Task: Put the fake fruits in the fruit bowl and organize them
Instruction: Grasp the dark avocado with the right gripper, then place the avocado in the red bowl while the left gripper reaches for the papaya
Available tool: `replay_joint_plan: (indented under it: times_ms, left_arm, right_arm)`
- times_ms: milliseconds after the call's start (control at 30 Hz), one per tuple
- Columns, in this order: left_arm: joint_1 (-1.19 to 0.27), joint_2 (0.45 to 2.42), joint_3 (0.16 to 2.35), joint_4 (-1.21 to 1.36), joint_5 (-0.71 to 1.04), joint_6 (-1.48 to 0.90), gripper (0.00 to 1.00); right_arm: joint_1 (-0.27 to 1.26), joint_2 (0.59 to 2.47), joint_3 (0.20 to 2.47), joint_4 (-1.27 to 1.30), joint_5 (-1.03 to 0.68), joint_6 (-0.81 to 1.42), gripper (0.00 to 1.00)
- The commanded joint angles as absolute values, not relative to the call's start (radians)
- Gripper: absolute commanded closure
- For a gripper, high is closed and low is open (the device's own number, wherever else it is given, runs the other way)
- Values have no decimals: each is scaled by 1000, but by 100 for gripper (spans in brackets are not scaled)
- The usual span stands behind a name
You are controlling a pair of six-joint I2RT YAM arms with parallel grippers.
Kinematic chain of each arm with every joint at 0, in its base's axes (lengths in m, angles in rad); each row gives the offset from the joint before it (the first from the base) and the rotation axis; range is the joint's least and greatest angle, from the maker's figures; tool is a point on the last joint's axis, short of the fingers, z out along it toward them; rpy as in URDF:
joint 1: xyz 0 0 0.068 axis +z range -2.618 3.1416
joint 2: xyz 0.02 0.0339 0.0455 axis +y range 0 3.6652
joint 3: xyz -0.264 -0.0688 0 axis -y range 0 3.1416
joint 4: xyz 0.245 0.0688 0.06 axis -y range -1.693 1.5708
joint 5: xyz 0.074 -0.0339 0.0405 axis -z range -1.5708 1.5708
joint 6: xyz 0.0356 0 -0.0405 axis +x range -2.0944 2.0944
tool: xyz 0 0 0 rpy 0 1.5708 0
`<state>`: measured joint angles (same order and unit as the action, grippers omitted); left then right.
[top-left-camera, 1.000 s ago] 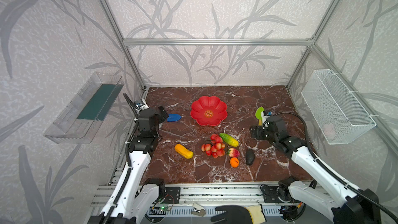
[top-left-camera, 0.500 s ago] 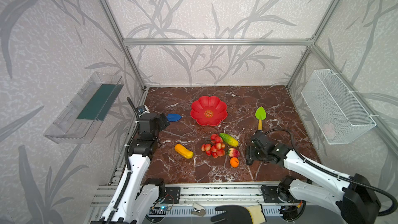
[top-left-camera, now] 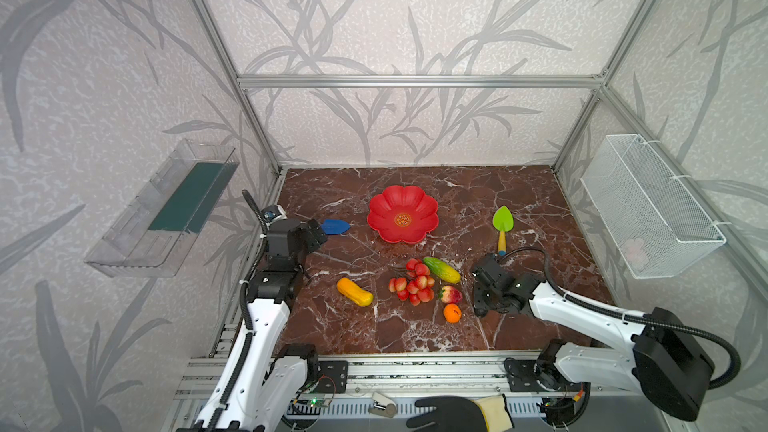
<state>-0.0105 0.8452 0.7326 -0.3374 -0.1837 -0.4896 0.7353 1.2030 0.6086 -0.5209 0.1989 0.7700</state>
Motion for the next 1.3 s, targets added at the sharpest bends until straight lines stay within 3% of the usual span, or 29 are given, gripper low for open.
replay_joint_plan:
  times_ms: [0, 133, 300, 633, 867, 1100, 1267]
  left_arm:
    - [-3, 838, 721, -363, -175, -518, 2]
    - [-3, 837, 723, -365, -130, -516, 2]
    - [-3, 816, 725, -424, -59, -545, 3]
    - [-8, 722, 663, -563, 128, -640, 9]
    - [-64, 718, 589, -553, 193, -748, 12]
    - [-225, 803, 543, -529, 134, -823, 14]
    - [-296, 866, 519, -522, 146, -858, 15]
  right_arm:
    - [741, 1169, 759, -547, 350, 594, 67]
    - [734, 1255, 961, -454, 352, 407, 67]
    - [725, 1540, 1252, -374, 241, 271, 68]
    - [664, 2079, 1743, -391, 93, 172, 66]
    - [620, 2303, 1948, -466, 72, 171, 64]
    - [609, 2397, 2042, -510, 68, 192, 44]
    - [605, 2362, 2096, -526, 64, 198, 31]
